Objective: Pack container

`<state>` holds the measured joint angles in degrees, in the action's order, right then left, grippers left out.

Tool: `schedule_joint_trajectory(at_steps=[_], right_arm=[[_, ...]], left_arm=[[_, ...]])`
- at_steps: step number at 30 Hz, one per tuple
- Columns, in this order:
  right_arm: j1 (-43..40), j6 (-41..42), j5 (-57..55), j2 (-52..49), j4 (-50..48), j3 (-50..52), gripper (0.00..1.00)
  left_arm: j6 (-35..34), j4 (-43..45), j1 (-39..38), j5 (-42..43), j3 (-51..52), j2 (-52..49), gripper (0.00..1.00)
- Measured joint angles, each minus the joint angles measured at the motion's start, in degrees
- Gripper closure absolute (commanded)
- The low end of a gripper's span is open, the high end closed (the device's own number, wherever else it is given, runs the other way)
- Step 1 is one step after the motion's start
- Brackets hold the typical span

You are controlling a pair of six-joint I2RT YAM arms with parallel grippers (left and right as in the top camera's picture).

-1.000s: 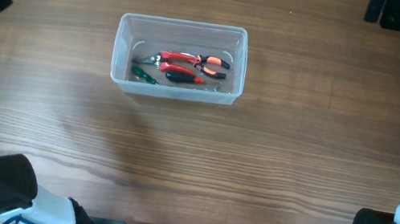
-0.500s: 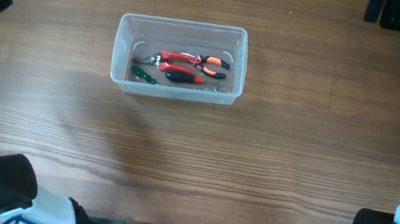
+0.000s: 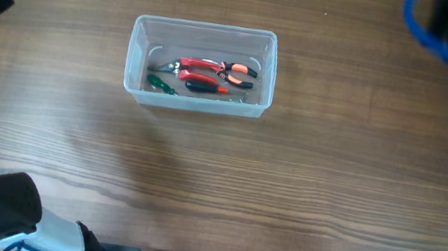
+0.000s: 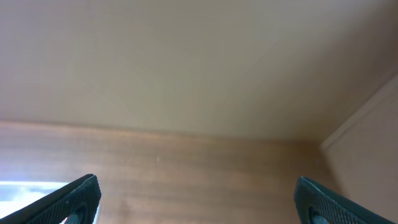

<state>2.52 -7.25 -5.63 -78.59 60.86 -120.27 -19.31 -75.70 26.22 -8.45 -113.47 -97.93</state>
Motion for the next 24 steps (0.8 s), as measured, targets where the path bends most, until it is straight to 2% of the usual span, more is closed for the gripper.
schedule_joint_trajectory(at_steps=[4,10,16,22,24], right_arm=[[0.0,-2.8,0.0,11.8,-2.6,8.6,0.00],[0.0,-5.1,1.0,28.6,-19.8,41.1,0.00],[0.0,-5.5,8.3,43.3,-30.1,73.5,0.00],[0.0,-2.9,13.5,56.5,-39.3,94.3,0.00],[0.0,-2.0,14.1,60.0,-40.0,98.2,0.00]], left_arm=[[0.0,0.0,0.0,0.0,0.0,0.0,0.00],[0.0,0.0,0.0,0.0,0.0,0.0,0.00],[0.0,0.0,0.0,0.1,0.0,0.0,0.00],[0.2,0.0,0.0,0.2,0.0,0.0,0.00],[0.2,0.0,0.0,0.2,0.0,0.0,0.00]])
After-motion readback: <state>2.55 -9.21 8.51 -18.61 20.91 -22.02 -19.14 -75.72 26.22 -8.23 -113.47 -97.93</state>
